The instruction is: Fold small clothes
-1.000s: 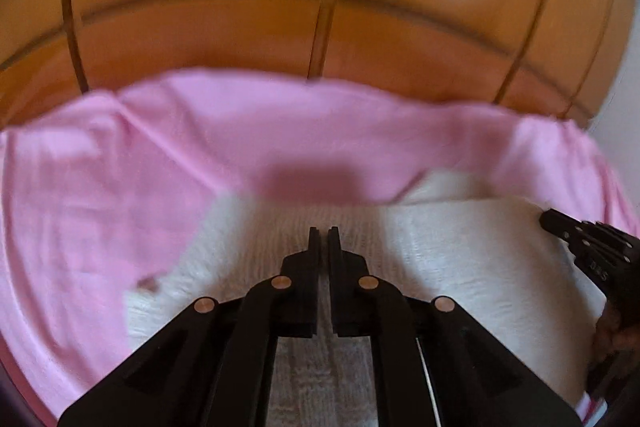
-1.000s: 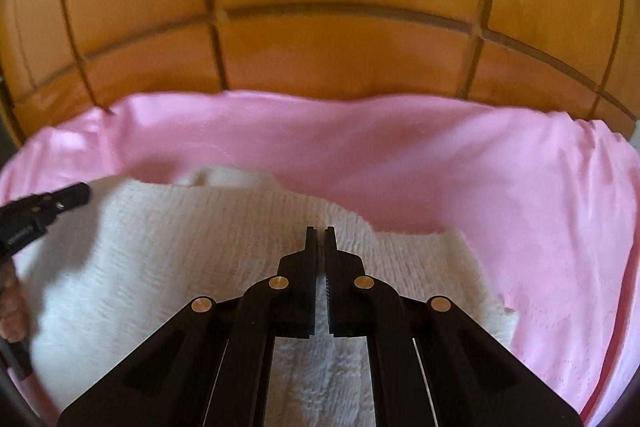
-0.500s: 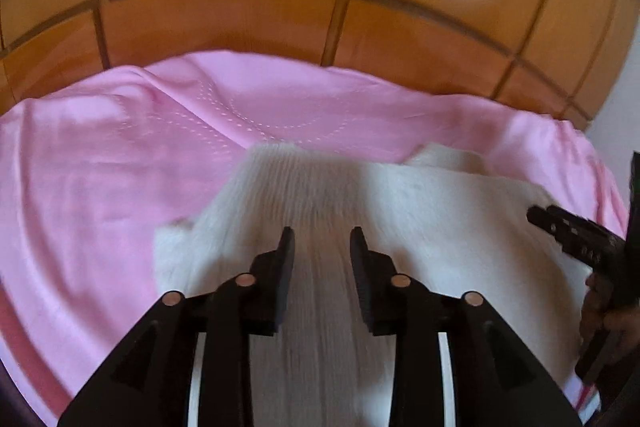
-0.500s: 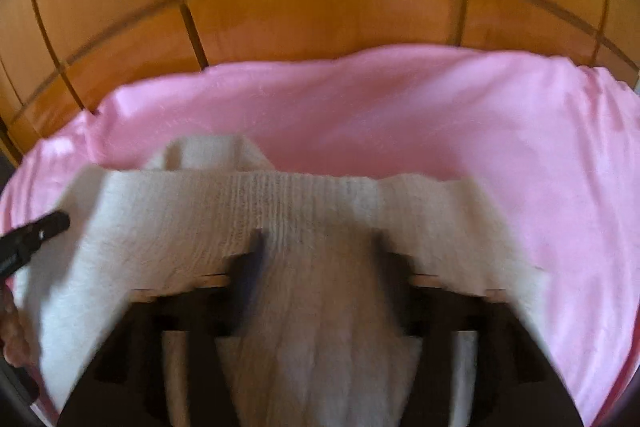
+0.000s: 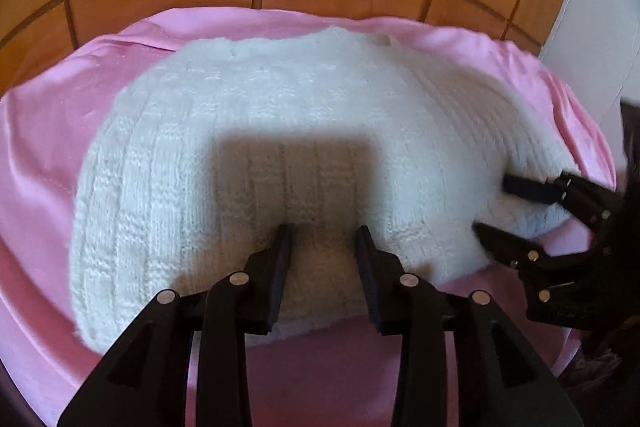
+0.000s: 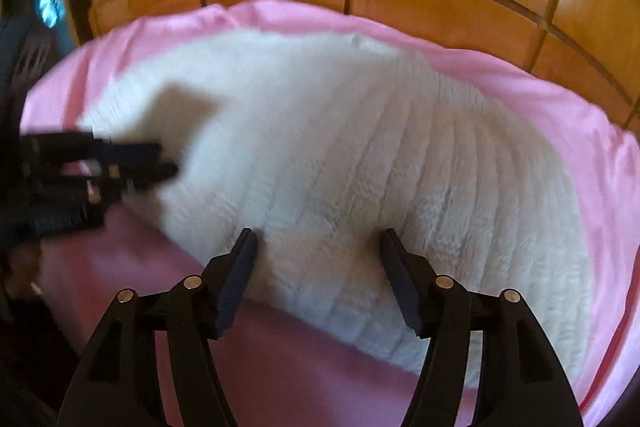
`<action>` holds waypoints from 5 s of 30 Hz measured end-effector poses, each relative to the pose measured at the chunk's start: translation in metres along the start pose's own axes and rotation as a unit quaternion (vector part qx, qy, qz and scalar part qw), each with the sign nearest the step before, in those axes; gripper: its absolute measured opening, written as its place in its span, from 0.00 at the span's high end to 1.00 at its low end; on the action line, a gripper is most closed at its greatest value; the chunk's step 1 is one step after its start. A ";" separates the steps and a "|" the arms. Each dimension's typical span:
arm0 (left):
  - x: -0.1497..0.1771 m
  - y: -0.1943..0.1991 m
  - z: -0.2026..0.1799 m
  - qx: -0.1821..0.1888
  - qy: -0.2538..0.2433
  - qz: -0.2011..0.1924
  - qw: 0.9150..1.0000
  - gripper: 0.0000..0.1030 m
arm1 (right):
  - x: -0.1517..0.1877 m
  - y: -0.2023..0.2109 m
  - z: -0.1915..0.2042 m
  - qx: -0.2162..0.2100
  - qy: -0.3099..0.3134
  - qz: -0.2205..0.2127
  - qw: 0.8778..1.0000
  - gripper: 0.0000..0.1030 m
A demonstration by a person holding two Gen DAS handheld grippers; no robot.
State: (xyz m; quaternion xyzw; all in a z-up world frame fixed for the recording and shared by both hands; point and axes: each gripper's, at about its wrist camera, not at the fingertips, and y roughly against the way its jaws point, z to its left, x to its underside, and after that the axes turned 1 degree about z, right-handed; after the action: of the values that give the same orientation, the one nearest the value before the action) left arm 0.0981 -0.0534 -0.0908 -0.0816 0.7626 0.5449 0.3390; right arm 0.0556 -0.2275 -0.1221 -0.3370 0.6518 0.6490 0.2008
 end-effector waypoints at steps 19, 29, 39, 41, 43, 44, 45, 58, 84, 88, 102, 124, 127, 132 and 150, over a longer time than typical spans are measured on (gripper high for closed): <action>-0.001 0.067 0.035 -0.098 0.097 -0.060 0.989 0.45 | 0.011 0.072 -0.079 0.064 -0.168 -0.007 0.984 0.33; 0.010 0.068 0.064 -0.127 0.116 -0.050 0.984 0.44 | 0.064 0.074 -0.164 0.096 -0.330 0.033 0.939 0.33; 0.023 0.051 0.094 -0.108 0.129 -0.007 0.986 0.89 | 0.047 0.065 -0.145 0.096 -0.270 0.045 0.957 0.89; 0.030 0.046 0.098 -0.106 0.134 0.000 0.985 0.90 | 0.048 0.064 -0.152 0.115 -0.273 0.053 0.954 0.92; 0.032 0.045 0.099 -0.102 0.135 0.000 0.986 0.90 | 0.058 0.054 -0.162 0.119 -0.282 0.066 0.950 0.93; 0.032 0.046 0.100 -0.101 0.135 0.000 0.986 0.89 | 0.061 0.051 -0.163 0.116 -0.287 0.067 0.948 0.93; 0.031 0.046 0.102 -0.099 0.138 0.001 0.985 0.86 | 0.060 0.052 -0.162 0.119 -0.283 0.067 0.949 0.93; -0.017 0.064 0.150 -0.040 0.214 -0.064 0.974 0.53 | 0.011 0.080 -0.153 0.132 -0.260 -0.005 0.956 0.53; -0.075 -0.030 0.110 -0.150 0.128 -0.021 0.980 0.96 | -0.026 0.000 -0.112 0.078 -0.225 -0.002 0.971 0.40; -0.072 -0.023 0.108 -0.153 0.138 -0.030 0.978 0.90 | -0.026 -0.001 -0.112 0.078 -0.225 -0.003 0.971 0.40; -0.075 0.031 0.091 -0.158 0.126 -0.091 0.975 0.79 | -0.027 0.000 -0.112 0.080 -0.227 -0.003 0.971 0.39; -0.082 0.013 0.084 -0.172 0.103 -0.066 0.977 0.65 | -0.053 -0.003 -0.222 0.125 -0.305 0.022 0.944 0.47; -0.086 0.008 0.082 -0.171 0.095 -0.069 0.978 0.65 | -0.056 -0.019 -0.222 0.141 -0.279 0.052 0.949 0.59; -0.089 -0.032 0.086 -0.176 0.089 -0.011 0.980 0.63 | -0.044 -0.048 -0.238 0.142 -0.301 0.072 0.940 0.53; -0.058 0.006 0.040 -0.104 0.094 -0.050 0.989 0.58 | 0.023 0.015 -0.222 -0.120 -0.371 0.036 0.920 0.26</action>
State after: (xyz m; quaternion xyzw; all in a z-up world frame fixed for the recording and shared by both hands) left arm 0.1561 -0.0301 -0.0582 -0.2051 0.7251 0.5939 0.2820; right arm 0.0687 -0.4499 -0.1104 -0.0698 0.4594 0.8077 0.3630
